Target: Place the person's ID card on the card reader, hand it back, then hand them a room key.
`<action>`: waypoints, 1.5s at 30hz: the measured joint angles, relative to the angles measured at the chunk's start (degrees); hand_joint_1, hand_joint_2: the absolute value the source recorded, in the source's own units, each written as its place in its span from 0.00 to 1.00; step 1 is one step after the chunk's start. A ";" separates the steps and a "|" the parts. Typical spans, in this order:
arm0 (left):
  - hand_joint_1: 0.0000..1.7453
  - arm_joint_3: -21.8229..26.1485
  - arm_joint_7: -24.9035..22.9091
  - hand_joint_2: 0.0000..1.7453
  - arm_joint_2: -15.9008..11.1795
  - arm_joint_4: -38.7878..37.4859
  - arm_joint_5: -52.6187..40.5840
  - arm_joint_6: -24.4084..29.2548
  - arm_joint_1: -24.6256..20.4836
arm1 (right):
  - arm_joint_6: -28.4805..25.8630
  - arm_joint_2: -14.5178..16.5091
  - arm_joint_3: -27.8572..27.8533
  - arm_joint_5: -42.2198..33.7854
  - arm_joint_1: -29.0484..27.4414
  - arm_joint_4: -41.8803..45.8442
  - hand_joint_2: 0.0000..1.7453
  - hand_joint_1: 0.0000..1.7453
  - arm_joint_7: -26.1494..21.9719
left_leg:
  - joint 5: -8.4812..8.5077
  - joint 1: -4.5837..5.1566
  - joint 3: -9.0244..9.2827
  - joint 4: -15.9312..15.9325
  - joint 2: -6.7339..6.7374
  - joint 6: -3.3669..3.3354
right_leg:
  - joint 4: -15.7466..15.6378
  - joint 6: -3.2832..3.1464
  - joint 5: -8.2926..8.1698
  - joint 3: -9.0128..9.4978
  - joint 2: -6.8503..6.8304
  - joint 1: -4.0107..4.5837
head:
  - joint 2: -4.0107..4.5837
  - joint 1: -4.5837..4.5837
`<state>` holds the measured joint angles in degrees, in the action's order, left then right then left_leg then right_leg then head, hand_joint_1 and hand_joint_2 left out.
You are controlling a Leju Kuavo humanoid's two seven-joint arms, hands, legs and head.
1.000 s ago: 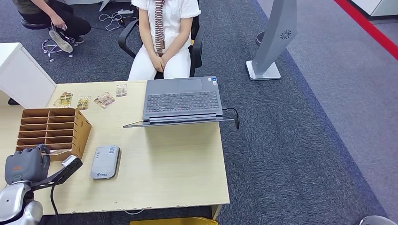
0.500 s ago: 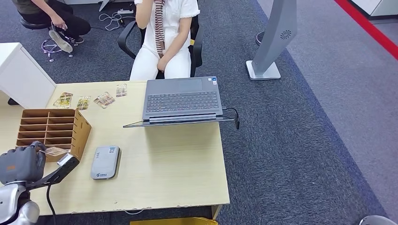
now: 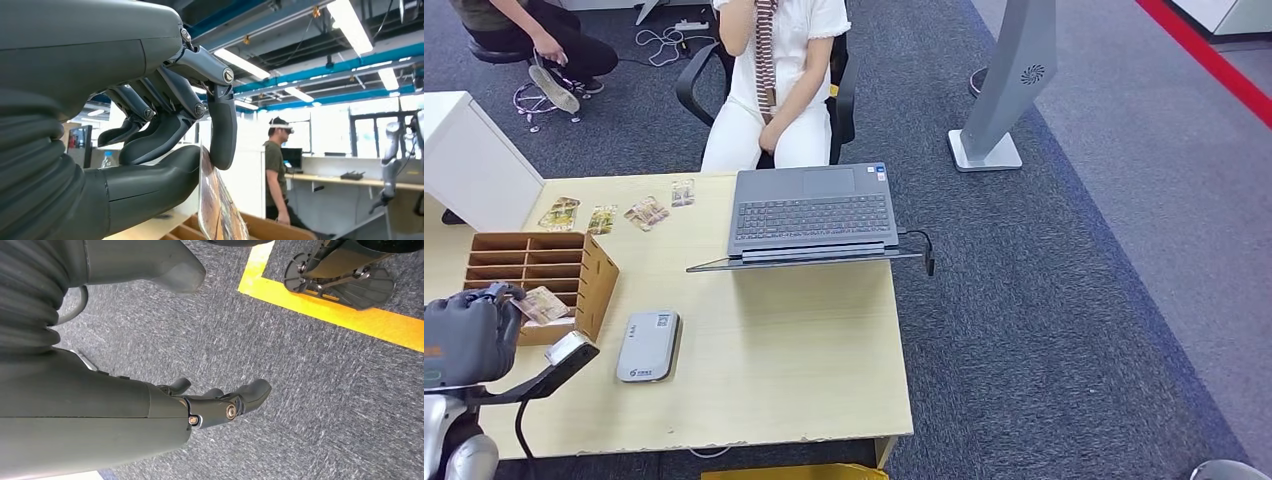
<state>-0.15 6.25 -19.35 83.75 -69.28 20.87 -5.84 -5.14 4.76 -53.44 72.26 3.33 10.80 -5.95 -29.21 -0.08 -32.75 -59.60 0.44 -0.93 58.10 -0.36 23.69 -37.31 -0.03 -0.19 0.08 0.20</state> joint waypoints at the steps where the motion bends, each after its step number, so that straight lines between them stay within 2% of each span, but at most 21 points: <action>1: 1.00 -0.17 0.00 1.00 -0.01 0.78 0.01 -0.08 0.14 | 0.00 0.00 -0.09 -0.01 0.00 0.00 1.00 0.00 0.00 | 0.00 0.00 0.00 0.00 0.00 0.00 | 0.00 0.00 0.00 0.00 0.00 0.00 | 0.00 0.00; 7: 1.00 -1.17 0.09 1.00 -0.04 3.63 0.58 -0.63 -0.35 | 0.09 0.00 -0.55 0.11 0.01 0.00 1.00 0.00 0.01 | 0.01 0.00 0.03 0.00 -0.01 0.01 | 0.00 -0.01 -0.01 -0.01 0.00 0.01 | 0.00 0.00; 13: 1.00 -1.81 0.01 1.00 -0.03 3.28 0.56 -0.83 -4.54 | 0.19 0.00 -0.57 0.98 0.25 0.00 1.00 0.00 0.22 | 0.03 0.00 0.04 -0.01 0.03 0.03 | 0.01 -0.04 -0.04 -0.01 0.01 0.02 | 0.00 -0.01; 16: 1.00 -2.25 -0.64 1.00 0.17 1.45 -0.94 1.27 -7.89 | 0.30 0.02 -0.57 1.46 0.36 -0.01 1.00 0.00 0.29 | 0.08 0.01 0.01 -0.03 -0.05 0.05 | 0.01 -0.04 -0.05 -0.04 -0.05 0.05 | 0.00 0.01; 20: 1.00 -3.17 -1.56 1.00 1.04 -6.12 -3.98 5.39 -17.21 | 0.43 0.33 -0.54 2.30 1.15 0.00 1.00 0.00 0.74 | 0.17 0.02 -0.02 -0.04 -0.15 0.09 | 0.00 -0.07 -0.15 -0.04 -0.17 0.06 | 0.00 0.02; 27: 1.00 -7.59 -3.93 1.00 3.37 -23.56 -8.80 5.81 -33.94 | 0.52 1.46 -0.49 2.97 1.88 -0.01 1.00 0.00 2.03 | 0.33 0.01 -0.04 -0.04 -0.06 0.15 | 0.01 -0.15 -0.33 -0.06 -0.09 0.04 | 0.00 0.01; 31: 1.00 -9.26 -4.07 1.00 4.14 -30.26 -9.03 6.41 -38.39 | 0.52 1.89 -0.48 2.92 1.90 -0.01 1.00 0.00 2.22 | 0.34 0.01 -0.05 -0.04 0.02 0.16 | 0.02 -0.17 -0.33 -0.11 0.01 0.03 | -0.01 -0.04; 37: 1.00 -10.66 -4.82 1.00 4.71 -36.86 -9.47 6.00 -41.42 | 0.42 2.13 -0.48 2.73 1.86 -0.01 1.00 0.00 2.45 | 0.34 0.01 -0.06 -0.03 0.01 0.18 | 0.02 -0.17 -0.32 -0.13 0.01 0.04 | 0.00 -0.04; 38: 0.84 -10.78 -4.89 1.00 4.77 -37.77 -9.41 6.10 -41.64 | 0.37 2.20 -0.48 2.70 1.81 -0.01 1.00 0.00 2.49 | 0.35 0.01 -0.06 -0.03 0.01 0.19 | 0.02 -0.18 -0.33 -0.13 0.01 0.04 | 0.01 -0.04; 41: 0.09 -10.89 -5.14 1.00 4.85 -39.80 -9.09 6.62 -41.90 | 0.26 2.32 -0.48 2.35 1.63 -0.01 1.00 0.00 2.49 | 0.36 0.01 -0.06 -0.03 0.02 0.21 | 0.02 -0.18 -0.33 -0.13 0.02 0.04 | 0.00 -0.05; 42: 0.00 -10.90 -5.44 1.00 4.85 -40.34 -9.07 6.80 -41.92 | 0.22 2.33 -0.48 2.18 1.57 -0.01 1.00 0.00 2.45 | 0.36 0.01 -0.06 -0.03 0.02 0.21 | 0.02 -0.18 -0.33 -0.13 0.02 0.04 | -0.01 -0.05; 45: 0.00 -10.91 -6.50 1.00 4.82 -41.82 -9.13 7.39 -41.93 | 0.10 2.34 -0.48 2.02 1.43 -0.01 1.00 0.00 2.25 | 0.37 0.01 -0.07 -0.03 0.02 0.21 | 0.03 -0.19 -0.33 -0.13 0.01 0.05 | -0.01 -0.04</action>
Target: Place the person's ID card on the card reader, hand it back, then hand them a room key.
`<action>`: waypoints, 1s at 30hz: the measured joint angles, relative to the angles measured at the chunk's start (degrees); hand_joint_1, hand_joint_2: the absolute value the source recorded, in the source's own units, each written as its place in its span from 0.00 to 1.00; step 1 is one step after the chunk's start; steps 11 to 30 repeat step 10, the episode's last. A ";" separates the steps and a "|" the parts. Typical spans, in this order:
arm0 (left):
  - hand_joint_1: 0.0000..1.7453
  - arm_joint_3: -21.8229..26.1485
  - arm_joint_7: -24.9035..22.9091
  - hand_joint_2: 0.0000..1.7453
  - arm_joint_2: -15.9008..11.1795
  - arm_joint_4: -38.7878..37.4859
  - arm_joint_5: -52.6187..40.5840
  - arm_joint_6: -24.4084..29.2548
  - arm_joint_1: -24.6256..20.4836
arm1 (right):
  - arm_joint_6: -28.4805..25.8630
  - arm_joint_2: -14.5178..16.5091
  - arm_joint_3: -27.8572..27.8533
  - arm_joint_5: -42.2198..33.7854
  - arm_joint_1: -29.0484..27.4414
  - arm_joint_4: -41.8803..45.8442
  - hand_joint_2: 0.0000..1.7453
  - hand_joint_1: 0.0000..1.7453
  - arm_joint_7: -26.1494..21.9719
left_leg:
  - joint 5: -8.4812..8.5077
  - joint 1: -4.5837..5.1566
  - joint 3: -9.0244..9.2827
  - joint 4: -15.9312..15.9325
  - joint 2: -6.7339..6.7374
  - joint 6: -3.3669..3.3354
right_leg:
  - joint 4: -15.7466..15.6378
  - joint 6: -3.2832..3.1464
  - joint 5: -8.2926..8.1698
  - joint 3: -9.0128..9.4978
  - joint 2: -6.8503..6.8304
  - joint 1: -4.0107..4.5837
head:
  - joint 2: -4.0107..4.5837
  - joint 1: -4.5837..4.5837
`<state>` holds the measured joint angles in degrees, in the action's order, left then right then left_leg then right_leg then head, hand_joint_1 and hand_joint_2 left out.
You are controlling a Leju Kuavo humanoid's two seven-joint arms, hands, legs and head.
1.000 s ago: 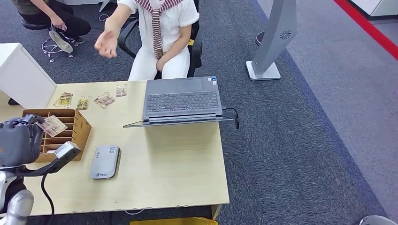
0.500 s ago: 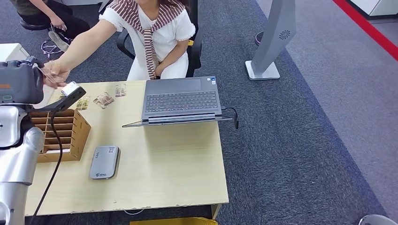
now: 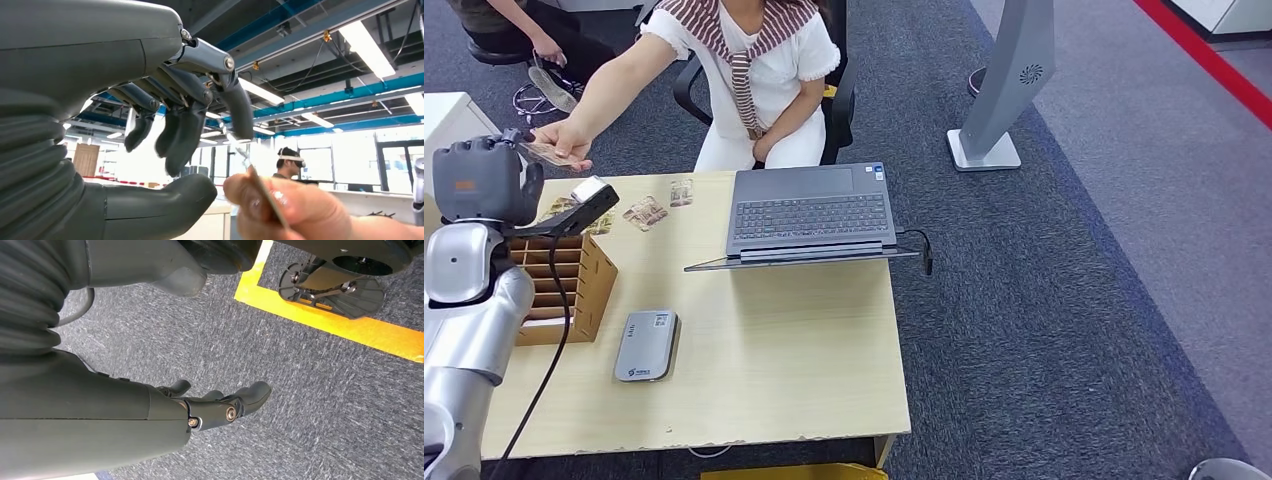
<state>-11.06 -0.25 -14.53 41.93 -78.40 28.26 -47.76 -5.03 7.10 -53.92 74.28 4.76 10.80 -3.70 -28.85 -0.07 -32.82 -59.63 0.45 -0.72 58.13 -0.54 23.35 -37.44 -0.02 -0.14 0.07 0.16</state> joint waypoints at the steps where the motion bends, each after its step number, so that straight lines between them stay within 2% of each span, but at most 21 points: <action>1: 0.00 0.00 -0.18 1.00 -0.02 -0.40 0.02 0.17 0.00 | -0.05 0.01 0.00 0.01 -0.02 0.00 1.00 0.00 -0.03 | 0.00 0.00 0.00 0.00 0.00 0.00 | 0.00 0.00 0.00 0.00 0.00 0.00 | 0.00 0.00; 30: 0.00 0.00 -0.38 1.00 -0.09 -2.41 0.15 0.42 0.00 | -0.10 0.06 0.00 0.01 -0.09 0.00 1.00 0.00 -0.04 | 0.00 0.00 -0.01 0.00 -0.01 0.00 | 0.00 0.00 0.00 0.00 0.00 0.00 | 0.01 0.01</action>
